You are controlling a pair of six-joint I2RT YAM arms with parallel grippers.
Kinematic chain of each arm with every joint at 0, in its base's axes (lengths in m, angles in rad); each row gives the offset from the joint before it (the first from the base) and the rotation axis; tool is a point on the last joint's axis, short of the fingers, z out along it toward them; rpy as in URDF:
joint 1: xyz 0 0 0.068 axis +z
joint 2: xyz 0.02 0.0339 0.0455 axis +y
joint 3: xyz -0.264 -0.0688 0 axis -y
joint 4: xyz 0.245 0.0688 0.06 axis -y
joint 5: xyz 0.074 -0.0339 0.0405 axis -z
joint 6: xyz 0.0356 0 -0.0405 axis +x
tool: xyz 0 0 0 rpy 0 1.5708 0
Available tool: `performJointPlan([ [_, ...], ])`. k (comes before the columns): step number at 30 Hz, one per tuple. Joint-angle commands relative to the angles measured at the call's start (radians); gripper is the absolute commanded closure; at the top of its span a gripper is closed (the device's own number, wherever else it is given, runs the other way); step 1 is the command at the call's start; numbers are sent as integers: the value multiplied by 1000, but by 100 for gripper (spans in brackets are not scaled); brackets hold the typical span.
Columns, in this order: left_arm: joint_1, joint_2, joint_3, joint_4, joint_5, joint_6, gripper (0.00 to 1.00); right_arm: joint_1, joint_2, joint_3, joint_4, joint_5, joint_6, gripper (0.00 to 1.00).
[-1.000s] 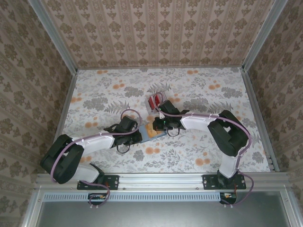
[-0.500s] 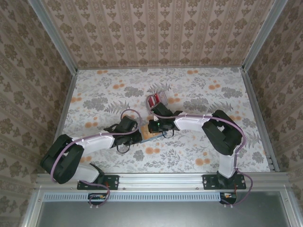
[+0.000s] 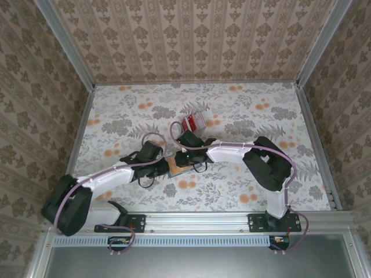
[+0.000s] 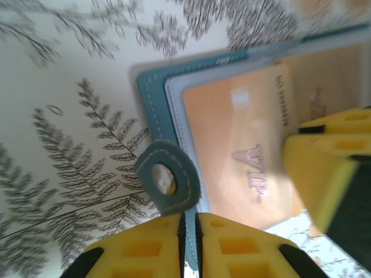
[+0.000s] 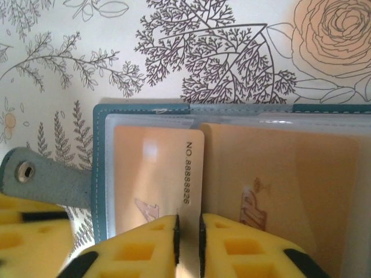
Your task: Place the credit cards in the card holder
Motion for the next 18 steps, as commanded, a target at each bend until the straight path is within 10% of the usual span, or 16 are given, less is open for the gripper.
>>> performJointPlan([
  [1, 34, -108, 12, -100, -52, 41, 79, -14, -95, -29, -107, -8, -25, 75],
  [18, 127, -10, 31, -58, 114, 96, 47, -262, -218, -230, -69, -46, -28, 62],
])
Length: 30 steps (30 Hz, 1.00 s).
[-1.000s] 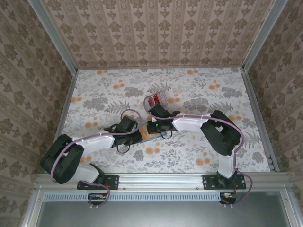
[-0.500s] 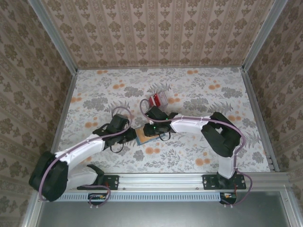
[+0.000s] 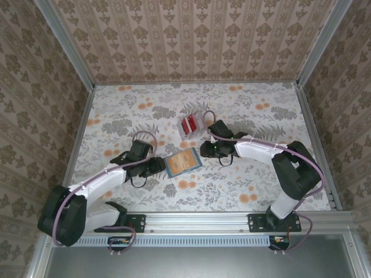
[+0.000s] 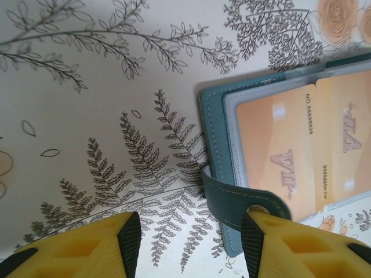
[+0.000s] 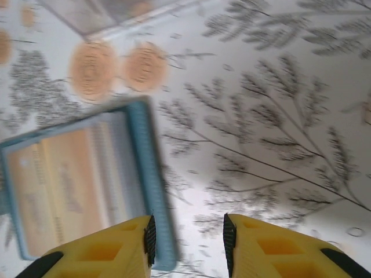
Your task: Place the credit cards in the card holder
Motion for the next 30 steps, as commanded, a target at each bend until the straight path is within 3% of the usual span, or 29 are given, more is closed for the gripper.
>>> performJointPlan([
  [1, 6, 40, 58, 8, 43, 39, 47, -4, 30, -10, 3, -43, -17, 62],
  [7, -8, 85, 99, 19, 70, 33, 45, -4, 73, -5, 19, -62, -17, 62],
  [13, -45, 60, 124, -22, 16, 24, 38, -3, 108, 1, 35, -74, -16, 61],
  [19, -61, 147, 161, -83, -17, 43, 39, -3, 113, -4, 40, -76, -17, 61],
  [22, -80, 177, 181, -87, -25, 51, 49, -3, 116, -6, 40, -78, -17, 61],
  [27, -89, 198, 210, -98, -21, 59, 90, 2, 171, 21, 53, -131, -9, 60],
  [30, -97, 181, 249, -148, -29, 75, 96, 14, 203, 34, 73, -163, 3, 60],
])
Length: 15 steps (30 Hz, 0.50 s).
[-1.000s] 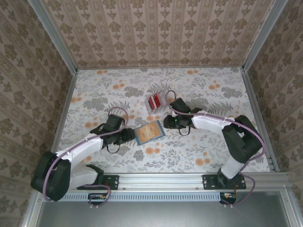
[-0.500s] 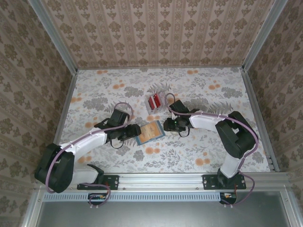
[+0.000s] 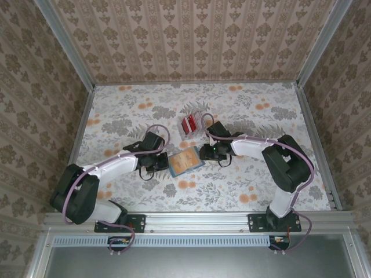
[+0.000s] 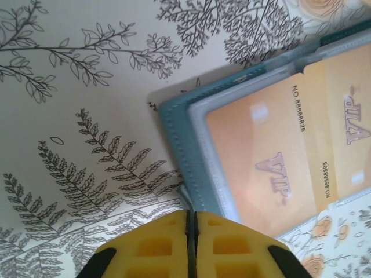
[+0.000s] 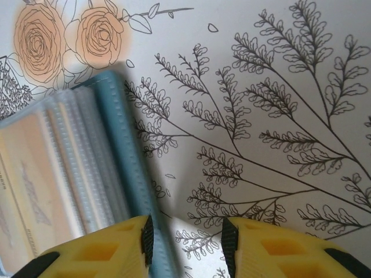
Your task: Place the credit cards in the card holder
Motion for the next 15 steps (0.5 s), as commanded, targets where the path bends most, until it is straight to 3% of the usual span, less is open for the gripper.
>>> performJointPlan([
  [1, -15, -23, 70, -70, -18, 30, 97, 27, 97, 7, 70, -96, 9, 60],
  [9, -67, -53, 233, -177, -39, 51, 97, 82, 124, 21, 125, -168, 47, 64],
  [15, -133, 18, 352, -175, -34, 51, 95, 137, 148, 56, 133, -183, 67, 65],
])
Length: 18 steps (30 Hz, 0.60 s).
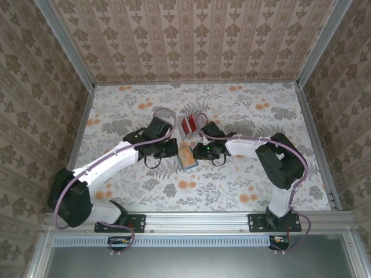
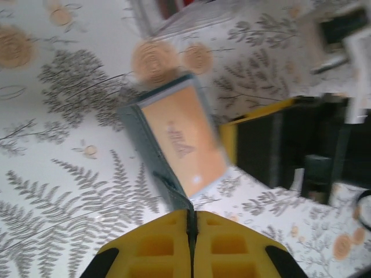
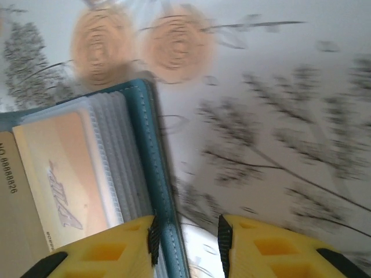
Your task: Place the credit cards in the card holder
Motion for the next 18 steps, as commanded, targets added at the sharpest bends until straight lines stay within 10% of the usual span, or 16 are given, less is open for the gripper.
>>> performJointPlan([
  [1, -35, 53, 76, -23, -5, 27, 95, 85, 89, 11, 59, -140, 33, 65],
  [18, -85, 374, 52, 82, 27, -5, 92, 14, -76, -111, -9, -18, 20, 65],
])
